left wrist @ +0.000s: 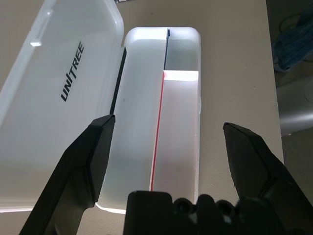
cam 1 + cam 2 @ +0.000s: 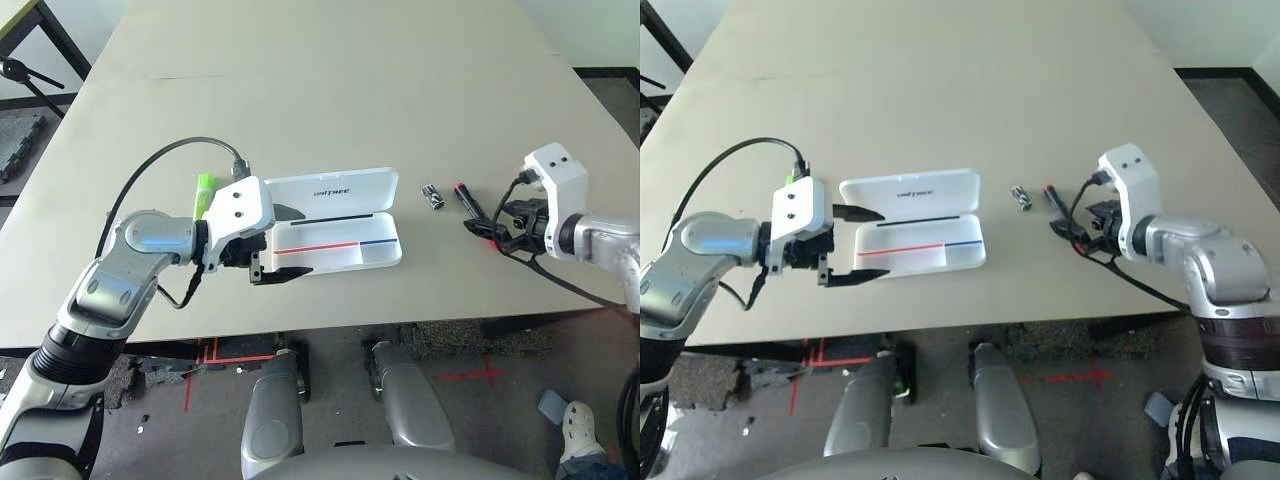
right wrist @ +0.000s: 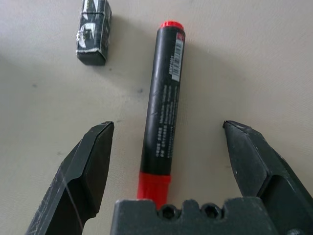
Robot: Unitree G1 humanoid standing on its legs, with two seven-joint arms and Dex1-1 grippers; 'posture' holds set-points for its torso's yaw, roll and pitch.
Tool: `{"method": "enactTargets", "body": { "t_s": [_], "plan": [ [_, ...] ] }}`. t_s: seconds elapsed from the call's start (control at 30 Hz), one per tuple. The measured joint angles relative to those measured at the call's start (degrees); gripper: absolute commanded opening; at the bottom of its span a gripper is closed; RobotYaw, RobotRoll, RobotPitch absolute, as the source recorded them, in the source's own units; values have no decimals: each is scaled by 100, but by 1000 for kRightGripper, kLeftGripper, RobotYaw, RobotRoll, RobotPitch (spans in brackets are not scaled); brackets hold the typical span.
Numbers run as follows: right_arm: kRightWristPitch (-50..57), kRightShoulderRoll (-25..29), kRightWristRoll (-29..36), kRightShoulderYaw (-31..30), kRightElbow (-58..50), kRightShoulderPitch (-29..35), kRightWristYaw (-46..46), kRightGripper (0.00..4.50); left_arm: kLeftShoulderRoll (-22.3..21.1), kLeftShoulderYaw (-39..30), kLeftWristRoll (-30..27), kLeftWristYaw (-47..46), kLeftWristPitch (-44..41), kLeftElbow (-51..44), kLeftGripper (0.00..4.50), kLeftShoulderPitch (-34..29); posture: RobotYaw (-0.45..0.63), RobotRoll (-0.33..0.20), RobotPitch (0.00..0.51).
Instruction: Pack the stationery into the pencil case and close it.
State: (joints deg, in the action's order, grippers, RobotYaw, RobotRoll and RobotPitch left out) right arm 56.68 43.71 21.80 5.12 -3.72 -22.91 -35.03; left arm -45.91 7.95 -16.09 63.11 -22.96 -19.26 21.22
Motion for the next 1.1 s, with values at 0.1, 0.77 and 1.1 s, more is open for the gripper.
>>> {"method": "enactTargets", "body": {
  "t_s": [0.1, 0.77, 1.1],
  "plan": [
    [-29, -71, -66, 17, 109, -52, 75, 3181, 0, 0, 0, -1, -13, -5, 4500, -20, -139, 0, 230],
    [-897, 748, -66, -58, 164, -496, -1413, 506, -13, -1, -2, -3, -64, -44, 4500, -75, -139, 0, 231],
    [-1304, 1398, 230, -799, -453, -691, -3395, 506, -43, -8, 0, -7, -64, -44, 4500, -90, -123, 0, 226]
  ]
}}
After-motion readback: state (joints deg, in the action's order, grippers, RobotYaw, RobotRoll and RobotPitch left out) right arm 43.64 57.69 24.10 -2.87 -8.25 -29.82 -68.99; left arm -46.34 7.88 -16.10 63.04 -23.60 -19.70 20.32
